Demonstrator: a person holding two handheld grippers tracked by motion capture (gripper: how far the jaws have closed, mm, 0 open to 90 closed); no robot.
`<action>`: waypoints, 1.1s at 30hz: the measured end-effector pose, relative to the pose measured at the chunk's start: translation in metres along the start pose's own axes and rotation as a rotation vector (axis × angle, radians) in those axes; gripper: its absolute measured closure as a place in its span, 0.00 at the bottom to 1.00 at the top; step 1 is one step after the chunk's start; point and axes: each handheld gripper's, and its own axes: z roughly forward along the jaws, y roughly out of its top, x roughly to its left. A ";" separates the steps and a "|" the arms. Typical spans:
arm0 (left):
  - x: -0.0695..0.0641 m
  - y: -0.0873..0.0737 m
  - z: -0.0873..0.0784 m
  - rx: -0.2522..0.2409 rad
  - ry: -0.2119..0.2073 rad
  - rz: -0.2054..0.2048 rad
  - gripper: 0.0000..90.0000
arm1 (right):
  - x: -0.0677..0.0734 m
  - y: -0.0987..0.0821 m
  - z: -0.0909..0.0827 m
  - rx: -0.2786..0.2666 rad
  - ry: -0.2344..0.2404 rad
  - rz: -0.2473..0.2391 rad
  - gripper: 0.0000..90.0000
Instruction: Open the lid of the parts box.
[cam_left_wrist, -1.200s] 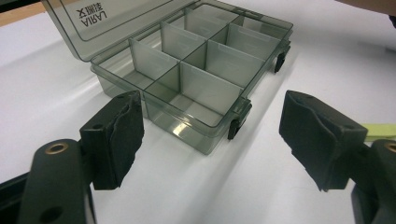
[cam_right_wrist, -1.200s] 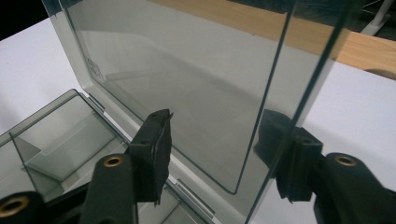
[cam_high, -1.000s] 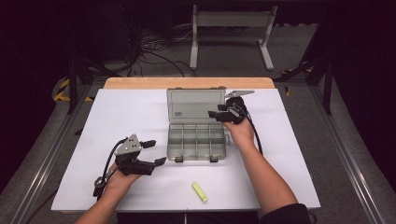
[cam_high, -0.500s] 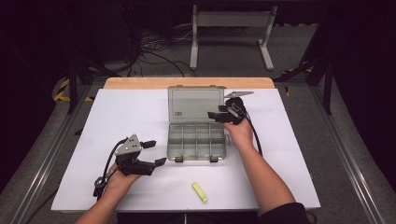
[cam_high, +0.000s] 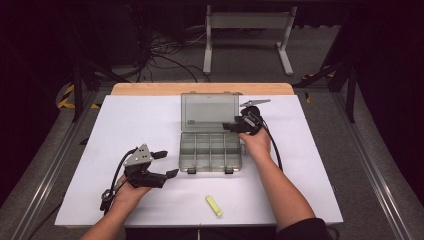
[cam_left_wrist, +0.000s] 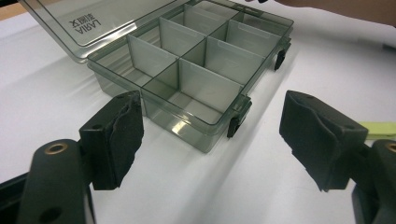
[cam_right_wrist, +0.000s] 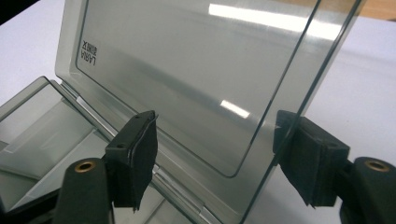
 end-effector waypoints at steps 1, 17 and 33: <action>0.000 0.000 0.000 0.000 0.000 0.000 0.25 | 0.000 0.000 0.001 0.005 -0.003 0.000 0.34; 0.000 0.000 0.000 0.005 0.005 0.001 0.25 | -0.006 -0.006 0.002 0.033 0.010 0.047 0.31; 0.001 0.001 -0.002 -0.039 0.023 -0.015 0.16 | -0.007 -0.008 -0.010 0.000 -0.024 0.058 0.25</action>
